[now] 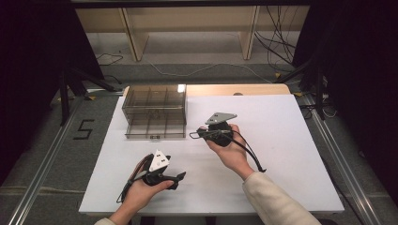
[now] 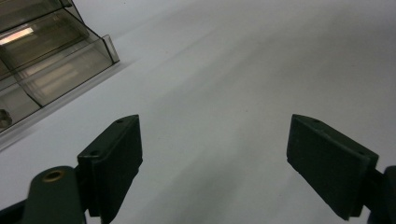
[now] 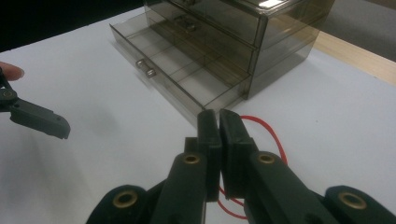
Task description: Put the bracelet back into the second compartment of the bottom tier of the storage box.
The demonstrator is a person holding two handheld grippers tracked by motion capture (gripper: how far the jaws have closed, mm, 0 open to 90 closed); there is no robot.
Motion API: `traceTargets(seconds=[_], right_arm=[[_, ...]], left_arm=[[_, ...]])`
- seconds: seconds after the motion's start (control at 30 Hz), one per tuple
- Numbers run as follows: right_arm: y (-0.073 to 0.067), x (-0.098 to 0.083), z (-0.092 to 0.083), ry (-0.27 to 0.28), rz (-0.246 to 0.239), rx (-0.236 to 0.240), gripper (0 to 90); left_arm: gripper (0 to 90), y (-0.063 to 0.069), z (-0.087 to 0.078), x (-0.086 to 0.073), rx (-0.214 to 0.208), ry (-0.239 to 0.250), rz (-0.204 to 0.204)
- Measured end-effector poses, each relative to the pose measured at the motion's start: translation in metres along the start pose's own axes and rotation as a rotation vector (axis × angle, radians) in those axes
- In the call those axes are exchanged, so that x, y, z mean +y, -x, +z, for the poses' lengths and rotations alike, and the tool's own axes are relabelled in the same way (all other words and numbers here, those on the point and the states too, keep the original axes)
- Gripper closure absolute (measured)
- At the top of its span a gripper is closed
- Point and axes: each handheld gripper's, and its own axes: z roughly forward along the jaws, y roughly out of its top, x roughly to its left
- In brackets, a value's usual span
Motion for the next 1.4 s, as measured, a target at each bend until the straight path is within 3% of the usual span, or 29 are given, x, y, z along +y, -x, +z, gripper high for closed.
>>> traceTargets(seconds=[0.63,1.4], right_arm=[[-0.008,0.013,0.014,-0.004,-0.013,0.021,88.2],[-0.025,0.03,0.042,-0.013,-0.041,0.074,88.1]], left_arm=[[19.3,0.0,0.001,0.0,0.002,-0.001,-0.003],[20.0,0.001,0.0,0.0,-0.005,-0.005,0.004]])
